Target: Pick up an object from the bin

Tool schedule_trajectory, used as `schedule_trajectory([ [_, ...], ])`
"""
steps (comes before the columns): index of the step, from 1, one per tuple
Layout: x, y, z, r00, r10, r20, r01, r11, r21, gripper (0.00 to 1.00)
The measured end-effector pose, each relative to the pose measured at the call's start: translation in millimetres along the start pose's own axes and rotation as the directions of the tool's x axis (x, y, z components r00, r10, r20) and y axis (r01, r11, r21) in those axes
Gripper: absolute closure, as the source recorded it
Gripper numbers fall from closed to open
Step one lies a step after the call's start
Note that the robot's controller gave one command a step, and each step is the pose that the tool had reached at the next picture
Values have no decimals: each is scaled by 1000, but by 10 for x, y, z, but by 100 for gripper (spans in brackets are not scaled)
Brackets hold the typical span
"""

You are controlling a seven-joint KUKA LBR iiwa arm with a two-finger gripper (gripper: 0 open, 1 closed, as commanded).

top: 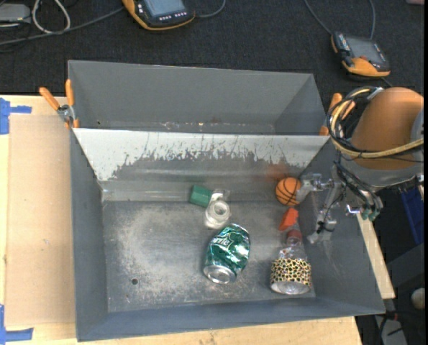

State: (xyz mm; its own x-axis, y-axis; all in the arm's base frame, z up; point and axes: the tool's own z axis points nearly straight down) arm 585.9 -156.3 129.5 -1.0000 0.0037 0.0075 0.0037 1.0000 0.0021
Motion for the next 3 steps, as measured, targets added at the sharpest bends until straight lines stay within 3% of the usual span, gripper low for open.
schedule_trajectory([
  [1,-17,6,-48,1000,-4,7,4,1000,2,0],
  [2,-163,15,343,941,-338,9,338,941,4,0],
  [3,-137,16,88,875,-484,7,484,875,3,0],
])
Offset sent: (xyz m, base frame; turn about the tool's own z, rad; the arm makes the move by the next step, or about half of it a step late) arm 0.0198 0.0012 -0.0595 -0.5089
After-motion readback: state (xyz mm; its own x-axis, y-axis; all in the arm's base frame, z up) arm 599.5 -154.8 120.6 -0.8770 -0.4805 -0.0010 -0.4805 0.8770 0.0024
